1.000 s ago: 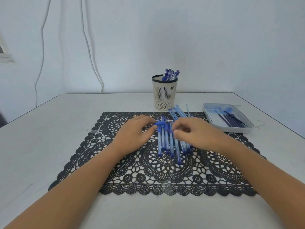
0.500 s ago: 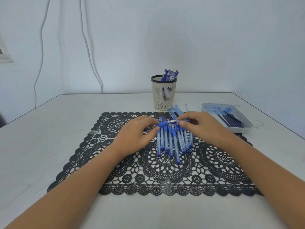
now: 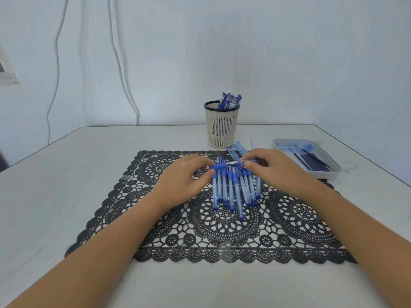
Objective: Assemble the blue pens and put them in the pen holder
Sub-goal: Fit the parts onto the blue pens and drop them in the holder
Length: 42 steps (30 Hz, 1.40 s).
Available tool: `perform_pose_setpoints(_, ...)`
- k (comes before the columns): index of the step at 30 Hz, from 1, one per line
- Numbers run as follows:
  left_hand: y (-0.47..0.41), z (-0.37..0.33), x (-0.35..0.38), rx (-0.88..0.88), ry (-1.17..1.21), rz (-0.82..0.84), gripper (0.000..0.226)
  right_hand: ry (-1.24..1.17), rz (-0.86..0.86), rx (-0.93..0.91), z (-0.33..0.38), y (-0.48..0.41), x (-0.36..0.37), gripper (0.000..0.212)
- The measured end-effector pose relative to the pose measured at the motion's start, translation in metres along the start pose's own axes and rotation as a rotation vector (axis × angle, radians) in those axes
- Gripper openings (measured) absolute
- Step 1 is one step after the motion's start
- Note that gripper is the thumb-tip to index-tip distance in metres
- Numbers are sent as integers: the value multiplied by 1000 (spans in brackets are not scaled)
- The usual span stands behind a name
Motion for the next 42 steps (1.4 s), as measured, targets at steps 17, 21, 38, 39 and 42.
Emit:
perform_pose_setpoints(17,-2,-11,7,-34,51,102,31,-19,-17,-126,8,-2,9,12)
perform_pose_setpoints(21,-3,-7,7,-158,193,155,20,-49,-42,-146,10,-1,10,16)
perform_pose_setpoints(38,-59,-2,-44,-307,-20,-235,23,231,-102,17,-30,-10,23,45)
perform_pose_setpoints(39,-73,0,-53,-348,37,-310,23,257,-66,38,-35,-11,27,46)
perform_pose_setpoints(42,-119,6,-72,-410,188,-464,24,269,19,81,-44,-13,35,50)
Point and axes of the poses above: each hand's wrist, its own y-axis away from the middle knuckle, its own x-axis out of the palm, z = x × y, the point moved 5 cm from there along -y, towards the middle knuckle, and after that the axes turned 9 degrees about y, right-handed, at the moved point
